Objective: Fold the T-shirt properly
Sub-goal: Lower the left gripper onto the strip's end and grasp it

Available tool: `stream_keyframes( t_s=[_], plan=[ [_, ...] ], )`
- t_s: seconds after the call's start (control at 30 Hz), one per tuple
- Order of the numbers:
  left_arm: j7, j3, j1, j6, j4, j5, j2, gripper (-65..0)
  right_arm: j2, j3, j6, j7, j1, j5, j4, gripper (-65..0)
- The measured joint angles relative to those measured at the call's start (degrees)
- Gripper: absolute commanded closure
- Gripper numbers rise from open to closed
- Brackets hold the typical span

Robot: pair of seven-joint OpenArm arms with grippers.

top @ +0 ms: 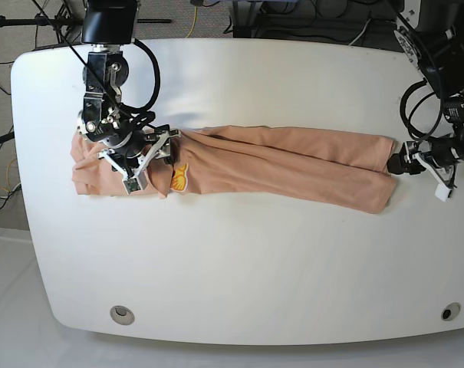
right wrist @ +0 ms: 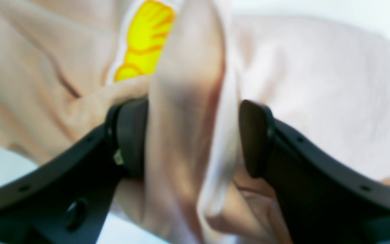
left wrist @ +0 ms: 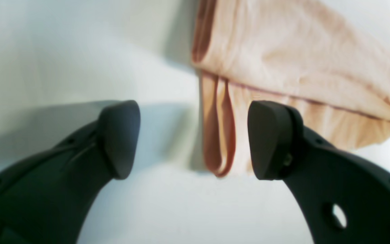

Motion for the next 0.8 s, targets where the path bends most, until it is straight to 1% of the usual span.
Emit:
stream_keyframes(
  t_s=[0.07,0.17,0.27,0.3,0.33,0.43,0.57,0.67,0.8],
  plan=[
    [2.5,-0.2,0.4,0.1,1.7,-0.1,0.2,-46.1,-0.1,0.0,0.0,0.1,0.0,0.3,0.0,-38.4],
    [4.7,-0.9,1.4,0.4,4.2,-0.8,0.7,-46.5,0.0,0.1,0.2,0.1,0.0,0.5,0.0,-38.4],
    [6.5,-0.7,3.9,0.6,10.2,-2.6,0.9,-46.3,0.0,0.5,0.0,0.3,0.0,0.3,0.1,-38.5],
    [6.3,-0.8,4.5,0.0,11.9,-3.9,0.7,-46.3,-0.1,0.7,0.0,0.2,0.0,0.3,0.1,-38.5],
    [5.8,-0.8,4.8,0.2,12.5,-4.2,0.3,-46.2,-0.1,0.7,0.0,0.4,0.0,0.3,0.2,-38.5],
    [4.8,-1.1,5.0,0.4,14.1,-2.7,-0.5,-46.0,-0.2,0.7,0.0,0.3,0.0,0.5,0.4,-38.6],
    [2.6,-0.8,6.3,0.4,16.8,-2.4,-0.6,-46.3,-0.4,0.7,-0.2,0.5,0.0,-0.2,0.5,-38.5],
    [0.8,-0.3,9.0,0.4,20.9,0.0,-0.7,-46.2,-0.8,0.2,-0.2,0.5,0.0,-0.3,0.5,-38.5],
    [-0.9,0.2,11.1,0.4,24.0,0.6,-0.9,-46.1,-1.0,0.0,-0.2,0.5,-0.1,-0.3,0.5,-38.4]
  ],
)
